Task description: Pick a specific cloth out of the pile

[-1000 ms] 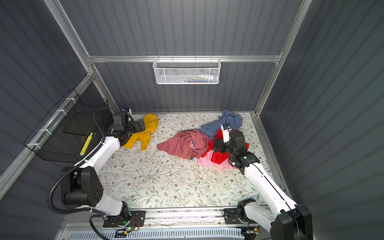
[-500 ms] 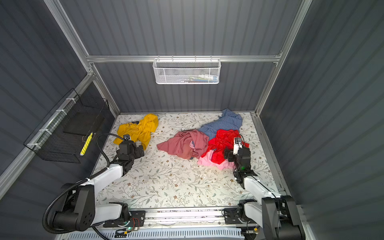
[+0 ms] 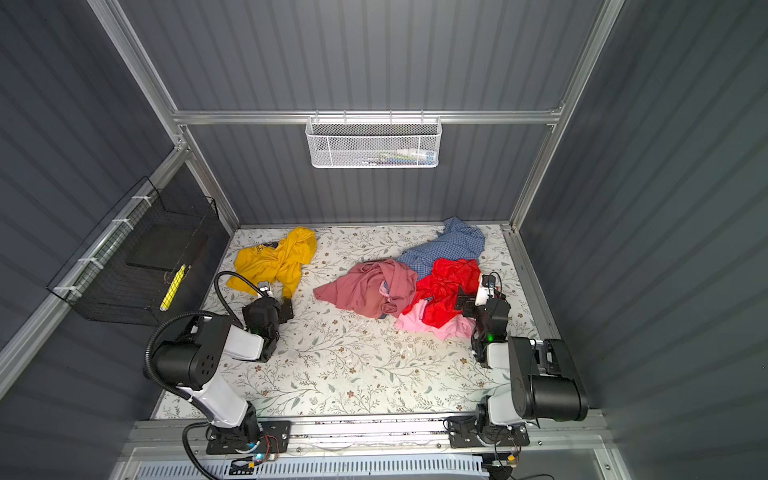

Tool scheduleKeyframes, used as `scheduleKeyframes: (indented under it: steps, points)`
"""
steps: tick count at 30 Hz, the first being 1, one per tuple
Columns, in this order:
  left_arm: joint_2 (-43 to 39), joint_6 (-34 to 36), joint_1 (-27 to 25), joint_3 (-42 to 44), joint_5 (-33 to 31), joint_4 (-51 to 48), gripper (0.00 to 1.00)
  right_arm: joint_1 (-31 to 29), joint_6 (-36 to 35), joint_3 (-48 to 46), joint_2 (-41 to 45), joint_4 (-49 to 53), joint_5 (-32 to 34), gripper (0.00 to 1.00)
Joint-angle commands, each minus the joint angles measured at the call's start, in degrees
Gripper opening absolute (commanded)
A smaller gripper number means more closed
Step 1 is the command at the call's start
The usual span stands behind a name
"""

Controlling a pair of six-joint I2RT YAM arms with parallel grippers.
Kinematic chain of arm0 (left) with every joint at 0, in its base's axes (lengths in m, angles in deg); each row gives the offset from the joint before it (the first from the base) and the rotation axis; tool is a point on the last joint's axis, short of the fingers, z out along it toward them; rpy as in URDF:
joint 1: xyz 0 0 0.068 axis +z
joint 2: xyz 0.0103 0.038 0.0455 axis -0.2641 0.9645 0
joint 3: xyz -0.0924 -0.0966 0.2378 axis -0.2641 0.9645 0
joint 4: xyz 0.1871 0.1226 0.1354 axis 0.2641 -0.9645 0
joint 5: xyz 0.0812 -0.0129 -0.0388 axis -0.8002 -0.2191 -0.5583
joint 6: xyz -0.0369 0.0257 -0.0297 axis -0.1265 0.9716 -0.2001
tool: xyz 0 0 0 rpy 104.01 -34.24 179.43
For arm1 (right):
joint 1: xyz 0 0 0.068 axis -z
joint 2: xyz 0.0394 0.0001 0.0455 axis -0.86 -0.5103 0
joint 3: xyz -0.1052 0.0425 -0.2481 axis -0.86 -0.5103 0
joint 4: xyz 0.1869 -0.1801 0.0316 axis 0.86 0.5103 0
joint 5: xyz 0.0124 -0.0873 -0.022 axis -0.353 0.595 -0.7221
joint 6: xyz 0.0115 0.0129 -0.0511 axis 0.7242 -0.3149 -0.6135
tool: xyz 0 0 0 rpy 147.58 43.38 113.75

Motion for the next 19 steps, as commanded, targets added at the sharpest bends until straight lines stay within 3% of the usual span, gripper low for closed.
scheduleKeyframes:
  steps: [1, 9, 12, 19]
  points:
    - [0.15, 0.47, 2.01, -3.52, 5.02, 1.03, 1.0, 0.25, 1.33, 3.56, -0.32, 3.18, -2.31, 0.99]
    - [0.0, 0.07, 2.65, -3.28, 5.15, 1.23, 1.0, 0.72, 1.79, 3.56, -0.12, 3.57, -2.49, 0.99]
    - [-0.17, 0.31, 3.38, -4.08, 9.05, -0.95, 1.0, 0.73, 1.77, 3.58, -0.14, 3.61, -2.48, 0.99]
    - [0.0, -0.02, 3.18, -3.37, 6.56, 0.97, 1.0, 0.73, 1.86, 3.53, -0.15, 3.52, -2.49, 0.99]
